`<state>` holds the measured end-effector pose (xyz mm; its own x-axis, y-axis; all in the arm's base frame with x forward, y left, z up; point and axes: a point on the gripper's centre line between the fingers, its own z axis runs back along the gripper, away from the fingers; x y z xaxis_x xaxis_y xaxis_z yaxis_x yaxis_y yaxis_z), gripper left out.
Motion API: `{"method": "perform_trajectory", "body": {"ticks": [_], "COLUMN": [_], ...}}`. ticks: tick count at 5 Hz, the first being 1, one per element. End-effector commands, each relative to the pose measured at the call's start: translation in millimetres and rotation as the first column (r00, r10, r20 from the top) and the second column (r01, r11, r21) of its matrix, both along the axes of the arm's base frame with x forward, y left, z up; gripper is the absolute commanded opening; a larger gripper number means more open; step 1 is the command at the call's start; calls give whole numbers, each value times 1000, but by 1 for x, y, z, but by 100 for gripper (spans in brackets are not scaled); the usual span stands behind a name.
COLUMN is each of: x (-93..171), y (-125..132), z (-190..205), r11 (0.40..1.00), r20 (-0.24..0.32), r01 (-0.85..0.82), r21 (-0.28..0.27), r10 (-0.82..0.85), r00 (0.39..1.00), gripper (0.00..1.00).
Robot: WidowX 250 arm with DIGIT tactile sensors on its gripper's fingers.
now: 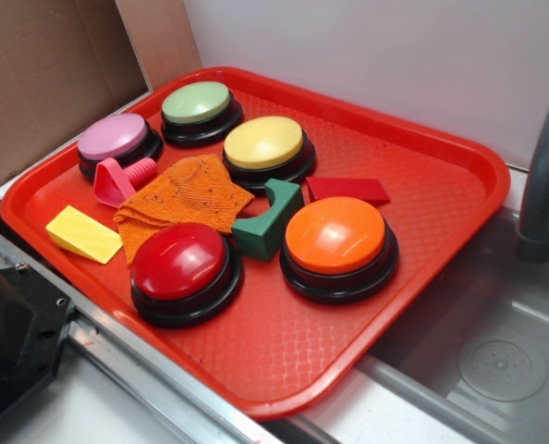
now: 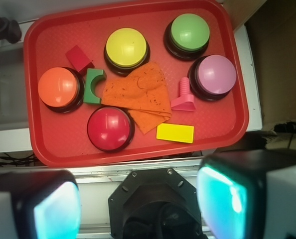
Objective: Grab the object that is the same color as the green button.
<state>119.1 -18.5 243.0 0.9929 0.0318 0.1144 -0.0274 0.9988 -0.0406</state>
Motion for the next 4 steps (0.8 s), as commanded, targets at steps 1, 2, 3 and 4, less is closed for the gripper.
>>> {"method": "perform_trajectory", "body": {"ticks": [1, 2, 3, 4], "x": [0, 12, 18, 34], "y": [0, -6, -17, -28], "z": [0, -11, -22, -45], "r11": [1000, 986, 954, 863], "r20": [0, -31, -1, 6], "r01": [0, 163, 299, 502], "r21": [0, -19, 25, 56], "r10": [0, -164, -299, -503], "r00": [1000, 986, 954, 864], "gripper": [100, 100, 100, 100]}}
